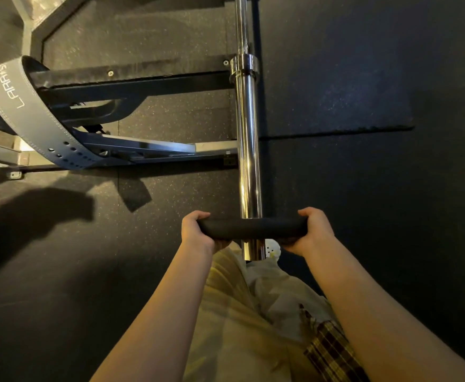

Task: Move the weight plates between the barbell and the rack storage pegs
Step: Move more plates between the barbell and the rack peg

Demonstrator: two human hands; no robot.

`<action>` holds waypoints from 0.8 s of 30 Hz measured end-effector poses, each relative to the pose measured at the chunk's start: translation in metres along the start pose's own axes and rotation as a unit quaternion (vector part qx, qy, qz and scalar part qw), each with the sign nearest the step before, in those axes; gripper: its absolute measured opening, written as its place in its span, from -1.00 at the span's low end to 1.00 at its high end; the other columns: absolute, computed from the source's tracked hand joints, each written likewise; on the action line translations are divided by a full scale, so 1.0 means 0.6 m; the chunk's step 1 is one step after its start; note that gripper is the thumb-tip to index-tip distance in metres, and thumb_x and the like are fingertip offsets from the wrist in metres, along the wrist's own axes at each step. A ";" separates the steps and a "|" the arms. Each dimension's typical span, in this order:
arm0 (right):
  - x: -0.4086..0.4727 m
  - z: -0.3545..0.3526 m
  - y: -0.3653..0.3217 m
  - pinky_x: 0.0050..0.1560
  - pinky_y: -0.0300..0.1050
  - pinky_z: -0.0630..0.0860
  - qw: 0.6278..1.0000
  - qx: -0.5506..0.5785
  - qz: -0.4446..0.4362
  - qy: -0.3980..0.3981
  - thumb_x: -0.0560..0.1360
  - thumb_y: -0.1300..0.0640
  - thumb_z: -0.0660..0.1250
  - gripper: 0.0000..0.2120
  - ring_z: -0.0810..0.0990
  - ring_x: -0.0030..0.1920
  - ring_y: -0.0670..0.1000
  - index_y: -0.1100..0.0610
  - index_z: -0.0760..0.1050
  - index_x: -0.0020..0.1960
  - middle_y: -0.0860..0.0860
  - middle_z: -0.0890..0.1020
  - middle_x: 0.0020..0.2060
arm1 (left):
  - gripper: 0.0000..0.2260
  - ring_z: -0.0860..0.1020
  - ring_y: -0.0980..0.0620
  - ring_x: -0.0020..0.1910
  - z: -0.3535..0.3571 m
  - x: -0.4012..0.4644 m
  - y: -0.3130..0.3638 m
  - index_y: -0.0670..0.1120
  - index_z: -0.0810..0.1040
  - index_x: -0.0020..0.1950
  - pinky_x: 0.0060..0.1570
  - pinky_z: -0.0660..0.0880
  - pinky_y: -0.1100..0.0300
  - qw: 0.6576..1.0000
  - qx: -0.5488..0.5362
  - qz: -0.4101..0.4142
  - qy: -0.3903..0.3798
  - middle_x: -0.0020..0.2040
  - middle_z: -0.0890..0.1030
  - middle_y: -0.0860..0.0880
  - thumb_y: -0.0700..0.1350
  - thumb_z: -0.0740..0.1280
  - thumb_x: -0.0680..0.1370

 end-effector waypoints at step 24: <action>-0.009 0.047 -0.057 0.20 0.29 0.46 0.998 0.013 0.047 0.045 0.47 0.25 0.32 -0.49 0.41 0.26 0.32 0.03 0.26 0.36 0.24 0.36 0.29 | -0.74 0.43 -0.29 0.20 0.058 0.014 0.054 -0.10 0.42 0.16 -0.18 0.51 -0.05 0.998 0.053 0.013 0.022 0.16 0.42 -0.22 -0.24 0.31 0.49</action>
Point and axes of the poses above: each hand's wrist, its own x-axis towards the middle knuckle, its own z-axis out of the palm, y = z × x, the point moved 7 cm from there along x, towards the middle knuckle
